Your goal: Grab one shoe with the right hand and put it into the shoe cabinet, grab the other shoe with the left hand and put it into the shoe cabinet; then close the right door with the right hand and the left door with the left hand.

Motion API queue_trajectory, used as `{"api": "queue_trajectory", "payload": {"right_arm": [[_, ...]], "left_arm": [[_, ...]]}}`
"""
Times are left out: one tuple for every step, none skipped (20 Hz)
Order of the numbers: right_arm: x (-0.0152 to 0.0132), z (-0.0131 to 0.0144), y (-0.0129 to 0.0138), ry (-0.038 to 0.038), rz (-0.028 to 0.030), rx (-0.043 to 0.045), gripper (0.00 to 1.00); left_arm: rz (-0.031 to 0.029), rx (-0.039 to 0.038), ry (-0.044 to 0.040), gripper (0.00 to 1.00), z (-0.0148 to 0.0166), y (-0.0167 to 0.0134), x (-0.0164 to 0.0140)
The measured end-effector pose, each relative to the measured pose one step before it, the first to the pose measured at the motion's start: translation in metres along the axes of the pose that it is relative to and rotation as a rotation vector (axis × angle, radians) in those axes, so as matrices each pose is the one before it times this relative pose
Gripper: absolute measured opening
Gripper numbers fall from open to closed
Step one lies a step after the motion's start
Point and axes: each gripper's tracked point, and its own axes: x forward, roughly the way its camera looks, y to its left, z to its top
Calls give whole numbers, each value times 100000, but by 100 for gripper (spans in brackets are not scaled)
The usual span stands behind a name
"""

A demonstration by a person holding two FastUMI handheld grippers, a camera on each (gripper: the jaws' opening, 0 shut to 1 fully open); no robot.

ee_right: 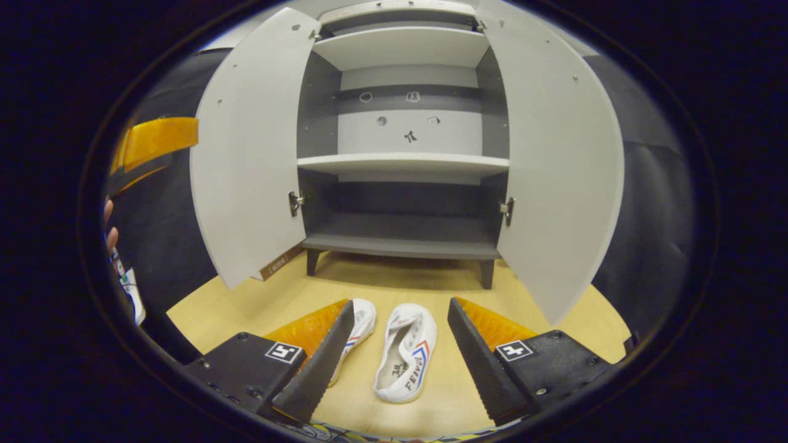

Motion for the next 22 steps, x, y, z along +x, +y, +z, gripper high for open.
{"api": "queue_trajectory", "payload": {"right_arm": [[588,-879,355,2467,1011,970,99],[673,-791,316,2599,708,904,99],[845,-800,226,2489,830,1023,99],[530,-657,264,2239,699,718,99],[725,-868,245,2184,816,253,99],[688,-658,200,1837,784,19,99],[677,-709,2,1916,53,-423,99],[672,-680,-141,2264,-432,-340,98],[548,-754,-111,2107,-170,206,96],[507,-582,-11,1897,63,479,95],[544,-481,-119,1631,-245,350,94],[372,-379,-130,1381,-234,217,91],[468,-386,-31,983,159,236,89],[416,-62,-126,647,-82,71,80],[429,-236,17,900,506,-343,83],[386,-49,-80,617,154,-283,79],[382,-13,-4,432,424,-271,77],[342,10,26,401,343,-47,73],[420,-51,-4,351,179,-145,72],[394,-7,39,401,66,-381,67],[405,-129,-33,556,-277,-566,59],[439,-129,-62,555,-355,-520,58]], "left_arm": [[801,76,156,95,-107,399,31],[733,-123,95,95,-61,351,-31],[560,-215,247,95,-173,264,-129],[515,-189,422,95,-207,297,-58],[563,-3,521,95,-259,251,18],[589,66,494,95,-225,308,99],[674,-10,462,95,-88,305,-58],[553,-193,203,95,-143,333,34],[497,-318,246,95,-124,208,234],[311,-304,190,95,-77,227,157],[216,-43,260,95,-105,137,16],[321,137,141,95,-81,207,5],[245,192,97,95,-57,120,3],[177,114,241,95,-120,130,167],[123,56,191,95,-43,104,94],[154,6,277,95,-77,124,151],[-13,-30,412,95,-183,31,42],[-9,4,297,95,-177,61,13],[37,49,276,95,-65,16,75],[40,93,310,95,-136,4,60],[-42,77,256,95,-80,-33,28],[-87,119,195,95,-28,-40,7]]}}
